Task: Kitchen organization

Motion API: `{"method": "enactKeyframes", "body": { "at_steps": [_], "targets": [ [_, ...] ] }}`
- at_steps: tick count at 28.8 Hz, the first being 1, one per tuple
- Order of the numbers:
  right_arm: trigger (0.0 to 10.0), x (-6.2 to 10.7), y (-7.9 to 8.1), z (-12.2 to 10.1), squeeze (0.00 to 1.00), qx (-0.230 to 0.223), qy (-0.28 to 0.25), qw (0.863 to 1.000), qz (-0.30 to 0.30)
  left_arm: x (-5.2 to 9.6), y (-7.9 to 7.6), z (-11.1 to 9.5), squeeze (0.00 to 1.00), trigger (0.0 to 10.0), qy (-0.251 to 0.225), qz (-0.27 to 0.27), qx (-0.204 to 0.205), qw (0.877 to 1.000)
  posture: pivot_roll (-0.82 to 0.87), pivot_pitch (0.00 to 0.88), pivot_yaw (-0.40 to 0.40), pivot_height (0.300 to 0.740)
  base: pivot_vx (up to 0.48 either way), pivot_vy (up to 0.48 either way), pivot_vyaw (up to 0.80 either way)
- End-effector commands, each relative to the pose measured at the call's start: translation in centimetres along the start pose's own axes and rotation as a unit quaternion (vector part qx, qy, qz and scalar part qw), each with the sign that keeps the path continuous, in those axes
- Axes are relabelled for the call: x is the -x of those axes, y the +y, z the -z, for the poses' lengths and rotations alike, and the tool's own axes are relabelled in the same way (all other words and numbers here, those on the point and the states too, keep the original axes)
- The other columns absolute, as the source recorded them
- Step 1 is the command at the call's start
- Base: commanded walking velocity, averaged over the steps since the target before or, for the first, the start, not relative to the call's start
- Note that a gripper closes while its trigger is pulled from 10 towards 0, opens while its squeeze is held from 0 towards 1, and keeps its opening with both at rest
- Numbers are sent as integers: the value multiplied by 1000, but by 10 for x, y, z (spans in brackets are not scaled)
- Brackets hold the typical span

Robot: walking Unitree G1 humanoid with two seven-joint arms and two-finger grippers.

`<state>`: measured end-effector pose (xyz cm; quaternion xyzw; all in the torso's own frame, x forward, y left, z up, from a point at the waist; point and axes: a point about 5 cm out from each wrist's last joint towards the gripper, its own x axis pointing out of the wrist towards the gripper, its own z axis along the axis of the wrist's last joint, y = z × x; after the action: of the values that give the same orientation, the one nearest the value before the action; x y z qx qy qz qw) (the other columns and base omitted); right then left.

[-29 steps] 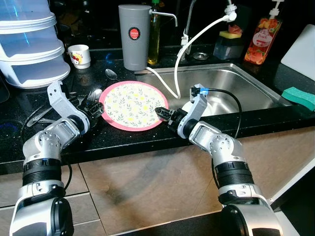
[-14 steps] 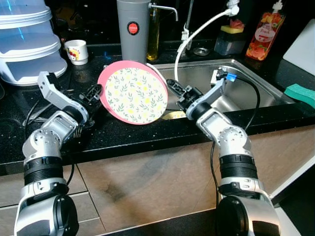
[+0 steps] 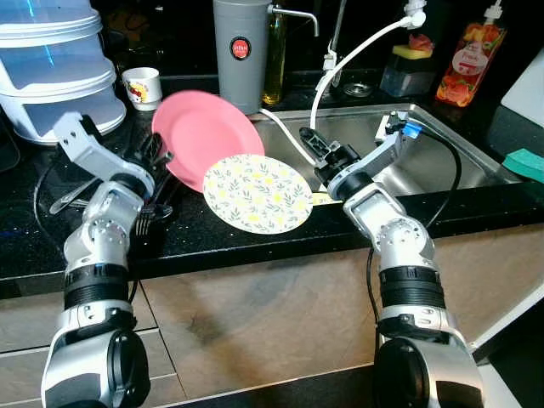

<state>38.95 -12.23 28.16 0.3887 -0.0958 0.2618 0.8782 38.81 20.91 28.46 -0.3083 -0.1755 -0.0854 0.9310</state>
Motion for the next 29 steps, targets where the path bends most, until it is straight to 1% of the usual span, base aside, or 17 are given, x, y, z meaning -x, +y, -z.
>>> {"method": "enactKeyframes", "body": {
  "at_steps": [1, 5, 6, 7, 8, 9, 11, 14, 15, 21, 22, 23, 25, 26, 27, 28, 29],
  "targets": [
    [10000, 1, -1, 0, 0, 32, 6, 999, 7, -3, -4, 3, 0, 0, 6, 7, -16, 1000, 86, 102, -19, 740, 0, 0, 0],
    [10000, 4, -7, 10, 0, 114, 54, 992, 25, -2, -4, 4, 0, 0, 7, 11, -36, 999, 84, 99, -18, 740, 0, 0, 0],
    [10000, 5, -9, 15, 396, 129, 76, 988, 32, -2, -3, 5, 0, 0, 7, 11, -38, 999, 84, 99, -18, 740, 0, 0, 0],
    [10000, 7, -13, 20, 1000, 141, 102, 984, 42, -1, -2, 7, 0, 0, 11, 9, -40, 999, 84, 97, -21, 740, 0, 0, 0],
    [10000, 7, -13, 20, 1000, 141, 102, 984, 42, -1, -2, 7, 0, 0, 11, 9, -40, 999, 84, 97, -21, 740, 0, 0, 0],
    [10000, 8, -16, 26, 1000, 154, 134, 978, 47, 0, -1, 8, 0, 0, 14, 8, -51, 999, 84, 97, -21, 740, 0, 0, 0],
    [10000, 9, -18, 28, 1000, 172, 153, 972, 49, 0, 0, 9, 0, 0, 13, 6, -55, 998, 84, 97, -21, 740, 0, 0, 0],
    [10000, 10, -19, 29, 1000, 198, 163, 965, 51, 1, 1, 9, 0, 0, 13, 5, -55, 998, 84, 95, -25, 740, 0, 0, 0],
    [10000, 10, -21, 27, 0, 203, 164, 964, 54, 2, 3, 9, 0, 0, 15, 2, -58, 998, 85, 96, -25, 740, 0, 0, 0],
    [10000, 7, -26, 7, 0, 204, 140, 967, 62, 3, 6, 10, 0, 0, 16, -1, -66, 998, 85, 103, -30, 740, 0, 0, 0],
    [10000, 6, -24, 1, 0, 210, 126, 968, 47, 4, 6, 10, 0, 0, 16, -2, -67, 998, 85, 103, -30, 740, 0, 0, 0],
    [10000, 6, -16, -7, 0, 223, 104, 969, 9, 4, 6, 10, 0, 0, 16, -2, -68, 998, 85, 103, -30, 740, 0, 0, 0],
    [10000, 6, -16, -7, 0, 223, 104, 969, 9, 4, 6, 10, 0, 0, 16, -2, -68, 998, 85, 103, -30, 740, 0, 0, 0],
    [10000, 11, 10, -12, 816, 312, 95, 938, -120, 4, 7, 10, 0, 0, 17, -4, -70, 997, 84, 109, -30, 740, 0, 0, 0],
    [10000, 11, 10, -12, 816, 312, 95, 938, -120, 4, 7, 10, 0, 0, 17, -4, -70, 997, 84, 109, -30, 740, 0, 0, 0],
    [10000, 14, 17, -9, 1000, 348, 104, 918, -158, 4, 7, 10, 0, 0, 17, -4, -71, 997, 84, 109, -30, 740, 0, 0, 0],
    [10000, 17, 23, -4, 1000, 373, 117, 901, -190, 4, 8, 11, 0, 0, 18, -5, -71, 997, 84, 109, -30, 740, 0, 0, 0]
  ]
}}
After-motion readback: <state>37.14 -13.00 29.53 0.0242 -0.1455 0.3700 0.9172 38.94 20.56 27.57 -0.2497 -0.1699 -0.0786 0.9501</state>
